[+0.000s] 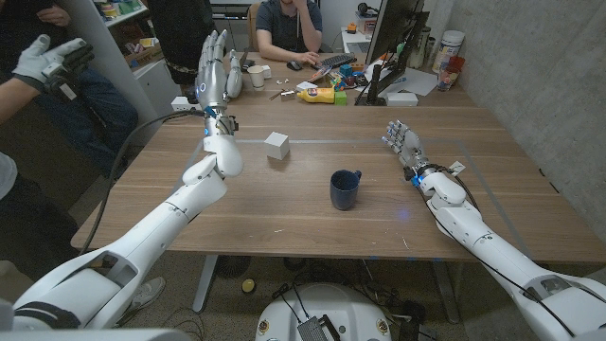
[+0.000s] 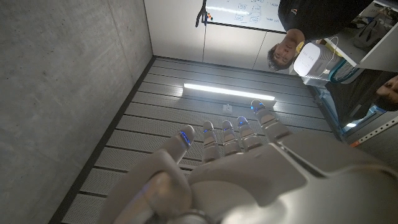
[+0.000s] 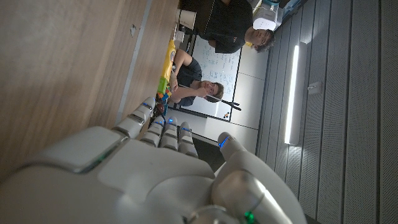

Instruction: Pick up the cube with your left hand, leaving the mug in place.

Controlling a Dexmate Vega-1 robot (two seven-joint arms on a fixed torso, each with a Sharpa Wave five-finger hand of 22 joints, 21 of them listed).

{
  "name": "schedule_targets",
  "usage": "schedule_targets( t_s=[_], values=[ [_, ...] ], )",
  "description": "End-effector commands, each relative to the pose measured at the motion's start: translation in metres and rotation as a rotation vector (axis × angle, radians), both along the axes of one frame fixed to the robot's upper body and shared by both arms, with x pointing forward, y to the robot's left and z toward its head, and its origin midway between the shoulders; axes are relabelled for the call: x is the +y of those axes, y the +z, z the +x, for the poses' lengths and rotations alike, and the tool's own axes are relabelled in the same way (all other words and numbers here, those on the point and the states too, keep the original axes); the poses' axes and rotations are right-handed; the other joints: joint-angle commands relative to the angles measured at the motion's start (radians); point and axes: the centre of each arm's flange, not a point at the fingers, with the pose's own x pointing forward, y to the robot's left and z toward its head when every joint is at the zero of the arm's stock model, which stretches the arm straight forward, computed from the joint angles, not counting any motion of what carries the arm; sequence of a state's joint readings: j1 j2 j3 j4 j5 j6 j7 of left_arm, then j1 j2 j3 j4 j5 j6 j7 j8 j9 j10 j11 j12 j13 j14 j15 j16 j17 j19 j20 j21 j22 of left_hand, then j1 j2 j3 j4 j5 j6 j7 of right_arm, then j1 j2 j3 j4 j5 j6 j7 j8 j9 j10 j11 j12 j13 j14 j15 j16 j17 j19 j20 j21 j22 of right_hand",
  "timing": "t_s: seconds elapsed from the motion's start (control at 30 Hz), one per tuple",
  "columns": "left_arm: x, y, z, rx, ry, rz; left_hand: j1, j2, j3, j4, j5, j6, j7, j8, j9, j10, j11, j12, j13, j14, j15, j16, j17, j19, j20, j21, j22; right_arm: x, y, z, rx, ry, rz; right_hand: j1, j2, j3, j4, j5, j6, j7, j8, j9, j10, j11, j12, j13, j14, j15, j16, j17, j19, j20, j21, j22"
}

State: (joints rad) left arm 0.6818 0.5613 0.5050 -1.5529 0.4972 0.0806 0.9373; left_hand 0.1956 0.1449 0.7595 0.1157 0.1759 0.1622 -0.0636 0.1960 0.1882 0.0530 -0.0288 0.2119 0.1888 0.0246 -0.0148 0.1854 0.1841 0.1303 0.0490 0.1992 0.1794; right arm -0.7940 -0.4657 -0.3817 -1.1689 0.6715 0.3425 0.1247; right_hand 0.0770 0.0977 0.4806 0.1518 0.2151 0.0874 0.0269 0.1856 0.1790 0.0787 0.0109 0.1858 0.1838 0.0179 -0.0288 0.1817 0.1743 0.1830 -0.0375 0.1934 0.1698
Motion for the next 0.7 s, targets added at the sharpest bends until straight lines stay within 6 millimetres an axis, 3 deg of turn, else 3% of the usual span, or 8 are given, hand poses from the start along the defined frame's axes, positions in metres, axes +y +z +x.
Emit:
schedule_targets(
  t_s=[0.03,0.13,0.17,0.27,0.47,0.7],
  values=[
    [-0.021,0.023,-0.002,0.043,0.095,0.145,0.020,0.054,-0.003,0.011,0.002,-0.007,-0.077,-0.007,0.001,-0.004,-0.013,-0.006,0.004,-0.013,-0.001,0.006,0.004,-0.038,0.070,-0.009,0.003,-0.002,-0.002,0.001,-0.001,0.007,0.013,-0.007,0.050,0.005,-0.001,0.006,0.010,0.004,0.006,0.006,0.010,0.002,0.006,0.001,0.004,-0.010,0.004,0.003,0.010,-0.045,0.007,0.005],
    [-0.026,0.026,0.002,0.091,0.115,0.196,0.022,0.050,-0.010,0.018,0.001,-0.028,-0.110,-0.013,0.001,-0.036,-0.009,-0.015,0.005,-0.042,0.004,0.000,0.005,-0.055,0.141,-0.009,0.004,-0.004,-0.002,0.000,-0.003,0.005,0.013,-0.007,0.050,0.005,-0.001,0.006,0.011,0.004,0.007,0.006,0.010,0.000,0.006,0.001,0.005,-0.009,0.004,0.003,0.009,-0.045,0.006,0.005],
    [-0.027,0.026,0.002,0.094,0.115,0.203,0.022,0.046,-0.013,0.018,0.001,-0.033,-0.119,-0.014,0.000,-0.047,-0.009,-0.018,0.005,-0.049,0.004,-0.001,0.005,-0.057,0.146,-0.009,0.004,-0.004,-0.002,0.000,-0.003,0.004,0.013,-0.007,0.050,0.005,-0.001,0.006,0.011,0.004,0.007,0.006,0.009,0.000,0.005,0.001,0.005,-0.009,0.004,0.003,0.010,-0.045,0.006,0.005],
    [-0.029,0.026,0.003,0.085,0.119,0.217,0.025,0.032,-0.026,0.005,0.000,-0.021,-0.154,-0.007,0.000,-0.056,-0.038,-0.016,0.005,-0.067,0.007,-0.005,0.000,-0.065,0.152,-0.007,0.004,-0.005,-0.001,-0.001,-0.006,0.000,0.017,-0.008,0.049,0.006,-0.001,0.006,0.012,0.004,0.007,0.006,0.011,0.000,0.006,0.001,0.005,-0.009,0.004,0.003,0.010,-0.044,0.006,0.005],
    [-0.031,0.026,0.004,0.085,0.122,0.238,0.037,0.017,-0.034,-0.021,0.001,-0.009,-0.158,-0.004,0.000,-0.059,-0.059,-0.013,0.006,-0.076,0.004,-0.007,-0.006,-0.053,0.146,0.000,0.003,-0.007,-0.001,-0.001,-0.007,0.000,0.017,-0.008,0.049,0.006,-0.001,0.006,0.012,0.004,0.007,0.006,0.012,0.001,0.006,0.001,0.007,-0.008,0.005,0.003,0.010,-0.044,0.006,0.005],
    [-0.033,0.027,0.003,0.107,0.141,0.251,0.045,-0.029,-0.060,-0.063,0.000,-0.016,-0.158,-0.008,-0.001,-0.062,-0.056,-0.008,0.007,-0.083,-0.006,-0.006,-0.008,-0.056,0.145,-0.001,0.001,-0.007,0.000,0.000,-0.010,0.000,0.019,-0.009,0.048,0.006,-0.001,0.006,0.013,0.004,0.007,0.006,0.013,0.001,0.006,0.001,0.009,-0.005,0.005,0.003,0.010,-0.044,0.006,0.005]
  ],
)
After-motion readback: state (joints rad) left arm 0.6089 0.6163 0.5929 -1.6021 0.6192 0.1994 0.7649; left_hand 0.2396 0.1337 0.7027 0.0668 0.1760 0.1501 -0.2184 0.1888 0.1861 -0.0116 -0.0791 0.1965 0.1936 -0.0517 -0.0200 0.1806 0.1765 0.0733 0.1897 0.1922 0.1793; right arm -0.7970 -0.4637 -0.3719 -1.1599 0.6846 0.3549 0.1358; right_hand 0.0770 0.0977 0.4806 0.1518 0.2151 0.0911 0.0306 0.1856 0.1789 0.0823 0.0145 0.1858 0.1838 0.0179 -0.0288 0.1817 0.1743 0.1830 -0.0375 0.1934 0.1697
